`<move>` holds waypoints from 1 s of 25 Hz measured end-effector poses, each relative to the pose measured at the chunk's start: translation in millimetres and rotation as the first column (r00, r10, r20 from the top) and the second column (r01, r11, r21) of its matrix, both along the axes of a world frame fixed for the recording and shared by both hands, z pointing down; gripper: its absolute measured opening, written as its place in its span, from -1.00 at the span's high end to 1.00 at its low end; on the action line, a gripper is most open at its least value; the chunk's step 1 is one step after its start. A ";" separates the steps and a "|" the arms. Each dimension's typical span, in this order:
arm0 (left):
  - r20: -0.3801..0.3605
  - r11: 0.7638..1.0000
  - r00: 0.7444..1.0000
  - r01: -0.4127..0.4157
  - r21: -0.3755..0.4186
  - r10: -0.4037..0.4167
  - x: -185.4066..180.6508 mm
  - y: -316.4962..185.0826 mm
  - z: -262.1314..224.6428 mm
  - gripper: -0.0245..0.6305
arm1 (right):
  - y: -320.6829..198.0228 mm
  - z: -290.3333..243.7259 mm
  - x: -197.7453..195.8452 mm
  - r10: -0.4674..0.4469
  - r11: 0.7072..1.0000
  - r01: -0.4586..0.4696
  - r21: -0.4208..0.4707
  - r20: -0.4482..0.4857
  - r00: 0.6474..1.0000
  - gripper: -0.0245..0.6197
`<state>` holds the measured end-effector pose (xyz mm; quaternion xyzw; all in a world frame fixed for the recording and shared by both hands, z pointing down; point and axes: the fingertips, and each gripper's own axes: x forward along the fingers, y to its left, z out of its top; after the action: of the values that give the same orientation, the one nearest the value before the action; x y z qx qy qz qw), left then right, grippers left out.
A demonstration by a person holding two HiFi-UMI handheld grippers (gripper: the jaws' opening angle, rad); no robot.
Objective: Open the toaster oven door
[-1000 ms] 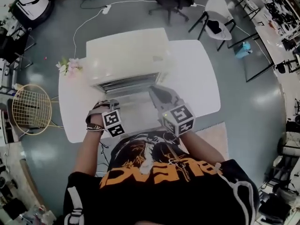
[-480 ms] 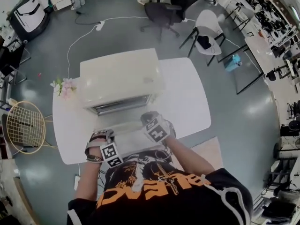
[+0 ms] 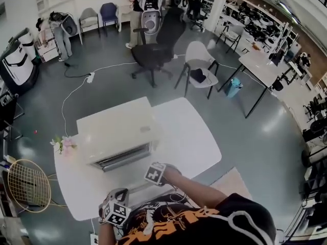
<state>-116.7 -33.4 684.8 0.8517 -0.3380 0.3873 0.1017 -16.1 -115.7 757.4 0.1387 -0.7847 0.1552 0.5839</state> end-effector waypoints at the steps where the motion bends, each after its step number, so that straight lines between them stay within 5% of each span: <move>1: -0.045 1.000 0.999 0.012 0.027 -0.011 3.6 -2.4 -9.0 0.86 | 2.3 6.1 3.3 -0.011 1.000 0.011 0.003 -0.017 1.000 0.88; 11: -0.266 0.982 0.960 0.130 0.140 -0.090 8.4 -7.9 -61.2 0.86 | 15.7 63.8 15.9 0.007 0.999 -0.009 -0.051 -0.035 0.999 0.88; 25: -0.426 0.927 0.882 0.313 0.205 -0.204 -13.1 -9.9 -96.8 0.86 | 22.6 110.9 28.6 0.022 1.000 -0.023 -0.009 -0.071 0.997 0.88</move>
<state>-129.8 -43.3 588.0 0.8648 -0.4711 0.1399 0.1031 12.5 -93.0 868.3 0.1500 -0.7610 0.1605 0.6104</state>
